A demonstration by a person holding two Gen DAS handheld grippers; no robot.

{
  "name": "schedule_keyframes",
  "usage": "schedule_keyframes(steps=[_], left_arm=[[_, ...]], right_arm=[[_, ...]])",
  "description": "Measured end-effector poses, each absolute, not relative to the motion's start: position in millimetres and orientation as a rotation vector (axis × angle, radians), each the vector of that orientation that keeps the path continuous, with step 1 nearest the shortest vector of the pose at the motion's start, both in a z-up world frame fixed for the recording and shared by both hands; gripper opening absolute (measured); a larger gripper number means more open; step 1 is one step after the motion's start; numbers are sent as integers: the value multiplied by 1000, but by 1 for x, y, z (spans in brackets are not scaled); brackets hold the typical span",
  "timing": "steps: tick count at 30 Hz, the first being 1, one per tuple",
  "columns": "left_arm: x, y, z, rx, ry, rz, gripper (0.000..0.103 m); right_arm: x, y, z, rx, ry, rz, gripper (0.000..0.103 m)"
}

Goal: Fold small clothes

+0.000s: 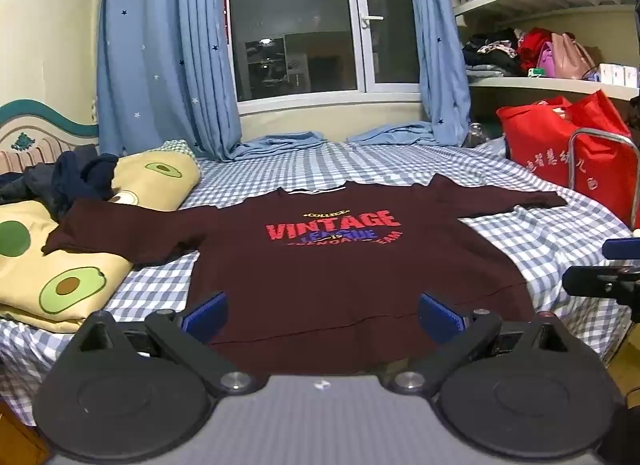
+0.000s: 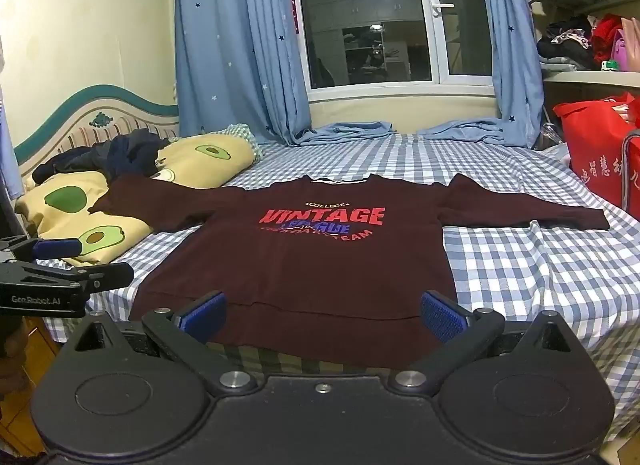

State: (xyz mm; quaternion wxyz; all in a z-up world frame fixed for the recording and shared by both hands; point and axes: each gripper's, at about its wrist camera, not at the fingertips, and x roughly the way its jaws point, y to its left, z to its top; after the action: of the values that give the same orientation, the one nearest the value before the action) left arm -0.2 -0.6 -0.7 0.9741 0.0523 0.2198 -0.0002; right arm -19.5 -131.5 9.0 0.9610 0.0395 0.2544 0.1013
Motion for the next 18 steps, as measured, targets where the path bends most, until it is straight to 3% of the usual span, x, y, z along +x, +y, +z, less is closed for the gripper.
schedule_keyframes(steps=[18], left_arm=[[-3,3,-1,64,458,-12,102]], right_arm=[[-19,-127,8,82,525,207,103]])
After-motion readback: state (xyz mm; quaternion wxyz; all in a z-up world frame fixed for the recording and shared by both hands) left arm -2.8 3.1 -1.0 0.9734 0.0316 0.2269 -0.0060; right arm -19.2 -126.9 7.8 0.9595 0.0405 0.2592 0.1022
